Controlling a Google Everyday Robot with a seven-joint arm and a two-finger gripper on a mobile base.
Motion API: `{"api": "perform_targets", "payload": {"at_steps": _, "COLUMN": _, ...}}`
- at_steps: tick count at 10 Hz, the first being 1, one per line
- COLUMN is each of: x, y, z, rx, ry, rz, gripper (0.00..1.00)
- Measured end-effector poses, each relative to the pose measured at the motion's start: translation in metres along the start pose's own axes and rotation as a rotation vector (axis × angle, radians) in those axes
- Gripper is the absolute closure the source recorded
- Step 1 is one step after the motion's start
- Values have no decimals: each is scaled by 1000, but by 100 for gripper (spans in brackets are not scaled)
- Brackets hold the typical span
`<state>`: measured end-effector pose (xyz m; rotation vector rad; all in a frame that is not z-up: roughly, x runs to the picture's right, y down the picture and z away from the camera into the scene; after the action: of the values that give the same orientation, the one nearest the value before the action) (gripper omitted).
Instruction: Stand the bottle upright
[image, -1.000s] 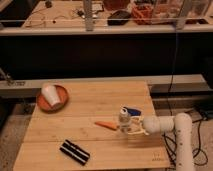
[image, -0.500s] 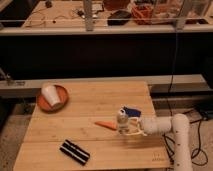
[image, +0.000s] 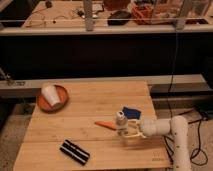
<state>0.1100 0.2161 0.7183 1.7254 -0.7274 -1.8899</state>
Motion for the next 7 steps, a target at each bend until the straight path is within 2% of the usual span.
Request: {"api": "perform_targets", "payload": {"at_steps": 7, "x": -12, "y": -13, "z": 0, "rx": 8, "ry": -13, "rz": 24, "gripper": 100}}
